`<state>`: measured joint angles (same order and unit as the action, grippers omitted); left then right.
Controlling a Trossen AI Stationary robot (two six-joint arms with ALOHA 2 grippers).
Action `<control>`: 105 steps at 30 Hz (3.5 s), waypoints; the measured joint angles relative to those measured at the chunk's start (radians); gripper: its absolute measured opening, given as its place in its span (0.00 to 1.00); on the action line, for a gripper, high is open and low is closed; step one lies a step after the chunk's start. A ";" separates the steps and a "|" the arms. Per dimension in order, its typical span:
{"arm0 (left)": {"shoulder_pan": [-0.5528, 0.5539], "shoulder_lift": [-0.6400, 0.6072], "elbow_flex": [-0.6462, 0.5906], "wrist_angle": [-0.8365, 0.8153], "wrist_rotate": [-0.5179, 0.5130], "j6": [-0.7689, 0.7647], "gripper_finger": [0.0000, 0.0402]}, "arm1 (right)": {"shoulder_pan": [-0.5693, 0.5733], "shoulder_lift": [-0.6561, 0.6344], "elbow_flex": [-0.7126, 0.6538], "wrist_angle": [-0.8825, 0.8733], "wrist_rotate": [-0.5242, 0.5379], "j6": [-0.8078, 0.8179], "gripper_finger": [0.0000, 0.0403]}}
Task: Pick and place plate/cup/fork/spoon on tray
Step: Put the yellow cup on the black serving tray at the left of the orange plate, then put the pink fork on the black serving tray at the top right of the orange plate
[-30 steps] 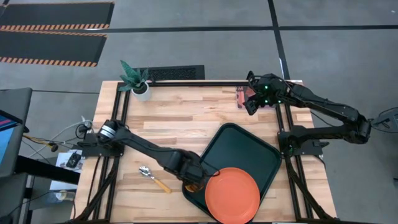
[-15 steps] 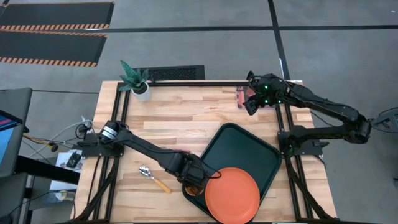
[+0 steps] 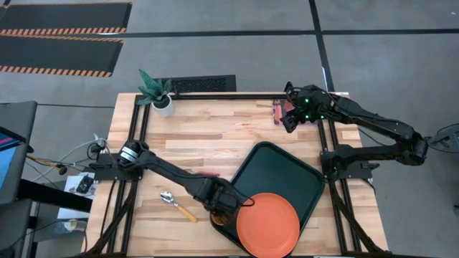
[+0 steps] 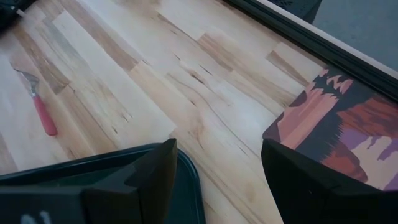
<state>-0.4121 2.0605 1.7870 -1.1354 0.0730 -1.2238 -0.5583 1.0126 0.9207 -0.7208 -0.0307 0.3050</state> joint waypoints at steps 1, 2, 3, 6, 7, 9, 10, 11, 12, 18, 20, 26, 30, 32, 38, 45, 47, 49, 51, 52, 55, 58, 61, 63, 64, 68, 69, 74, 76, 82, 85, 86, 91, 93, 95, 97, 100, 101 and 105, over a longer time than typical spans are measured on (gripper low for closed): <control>0.000 0.000 0.000 0.000 0.000 0.001 0.00 | 0.000 0.000 0.000 0.000 0.000 0.000 0.65; 0.000 0.000 0.000 0.001 0.000 0.004 0.00 | 0.000 0.000 0.000 0.000 0.000 0.000 0.65; 0.000 0.000 0.000 0.001 0.001 0.007 0.00 | 0.000 0.000 0.000 0.000 0.000 0.000 0.65; 0.000 0.000 0.000 0.004 0.001 0.019 0.00 | 0.000 0.000 0.000 0.000 0.000 0.000 0.65; 0.000 0.000 0.000 0.008 0.001 0.029 0.01 | 0.000 0.000 0.000 0.000 0.000 0.000 0.65; 0.000 0.000 0.000 0.020 0.000 0.043 0.02 | 0.000 0.000 0.000 0.000 0.000 0.000 0.65; 0.000 0.000 0.000 0.026 -0.002 0.049 0.03 | 0.000 0.000 0.000 0.000 0.000 0.000 0.65; 0.000 0.000 0.000 0.032 -0.003 0.052 0.04 | 0.000 0.000 0.000 0.000 0.000 0.000 0.65; 0.000 0.000 0.000 0.034 -0.003 0.052 0.06 | 0.000 0.000 0.000 0.000 0.000 0.000 0.65; 0.001 0.000 0.000 0.031 -0.008 0.052 0.15 | 0.000 0.000 0.000 0.000 0.000 0.000 0.65; 0.002 0.000 0.000 0.031 -0.008 0.052 0.18 | 0.000 0.000 0.000 0.000 0.000 0.000 0.65; 0.003 -0.007 0.017 0.010 -0.009 0.076 0.25 | 0.000 0.000 0.000 0.000 0.000 0.001 0.65; 0.003 -0.009 0.076 -0.040 -0.050 0.103 0.31 | 0.000 0.000 0.000 0.000 0.000 0.001 0.65; 0.003 -0.009 0.124 -0.102 -0.081 0.116 0.34 | 0.000 0.000 0.000 0.000 0.000 0.001 0.65; 0.003 -0.011 0.264 -0.349 -0.174 0.132 0.45 | 0.000 0.000 0.000 0.000 0.000 0.002 0.65; 0.027 -0.025 0.302 -0.440 -0.242 0.304 0.47 | 0.000 0.000 0.000 0.000 0.000 0.002 0.65; 0.046 -0.026 0.281 -0.434 -0.244 0.356 0.47 | 0.000 0.000 0.000 -0.001 0.000 0.002 0.65; 0.063 -0.024 0.260 -0.435 -0.256 0.401 0.47 | 0.000 0.000 0.000 0.000 0.000 0.002 0.65; 0.078 -0.035 0.233 -0.435 -0.262 0.427 0.47 | 0.000 0.000 0.000 -0.001 0.000 0.001 0.65; 0.082 -0.043 0.218 -0.437 -0.261 0.432 0.47 | 0.000 0.000 0.000 -0.001 0.000 0.001 0.65; 0.087 -0.086 0.174 -0.433 -0.258 0.415 0.47 | 0.000 0.000 0.000 -0.001 0.000 -0.008 0.65; 0.087 -0.167 0.121 -0.437 -0.254 0.360 0.47 | 0.000 0.000 0.000 0.000 0.001 -0.022 0.65; 0.076 -0.238 0.054 -0.438 -0.254 0.340 0.46 | 0.000 0.002 0.000 0.010 0.000 -0.023 0.65; 0.062 -0.275 0.001 -0.433 -0.248 0.370 0.44 | 0.000 0.002 0.000 0.018 0.000 -0.025 0.65; 0.056 -0.293 -0.030 -0.432 -0.236 0.393 0.44 | 0.000 0.002 0.000 0.021 0.000 -0.026 0.65; 0.043 -0.348 -0.175 -0.374 -0.152 0.483 0.42 | 0.000 0.002 0.000 0.019 0.000 -0.026 0.65; 0.038 -0.360 -0.219 -0.336 -0.126 0.510 0.42 | 0.000 0.002 0.000 0.019 0.000 -0.026 0.65; 0.040 -0.433 -0.431 -0.177 -0.114 0.562 0.42 | 0.000 0.002 0.000 0.017 0.000 -0.026 0.65; 0.066 -0.469 -0.499 -0.127 -0.126 0.589 0.42 | 0.000 0.002 0.000 0.017 0.001 -0.020 0.65; 0.207 -0.571 -0.642 -0.043 -0.188 0.696 0.42 | 0.000 0.002 0.000 0.019 0.002 0.019 0.65; 0.304 -0.593 -0.693 0.026 -0.209 0.768 0.42 | 0.000 0.002 0.000 0.019 0.002 0.037 0.65; 0.333 -0.591 -0.710 0.051 -0.204 0.793 0.42 | 0.000 0.002 0.000 0.019 0.002 0.043 0.65; 0.426 -0.588 -0.804 0.169 -0.166 0.890 0.42 | 0.000 0.002 0.000 0.019 0.003 0.086 0.65; 0.452 -0.602 -0.843 0.218 -0.164 0.890 0.42 | -0.001 0.002 0.000 0.018 0.003 0.087 0.65; 0.474 -0.622 -0.873 0.266 -0.153 0.890 0.42 | -0.001 0.002 0.000 0.018 0.003 0.088 0.65; 0.487 -0.648 -0.906 0.298 -0.128 0.886 0.42 | 0.000 0.002 0.000 0.018 0.003 0.089 0.65; 0.492 -0.697 -0.947 0.322 -0.121 0.864 0.42 | -0.001 0.002 0.000 0.018 0.003 0.090 0.65; 0.492 -0.715 -0.960 0.320 -0.121 0.859 0.42 | -0.001 0.002 0.000 0.018 0.003 0.090 0.65; 0.488 -0.766 -1.009 0.315 -0.109 0.809 0.42 | 0.000 0.002 0.000 0.018 0.005 0.090 0.65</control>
<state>0.0755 1.2944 0.7780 -0.8204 -0.0365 -0.4147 -0.5587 1.0145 0.9207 -0.7025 -0.0258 0.3946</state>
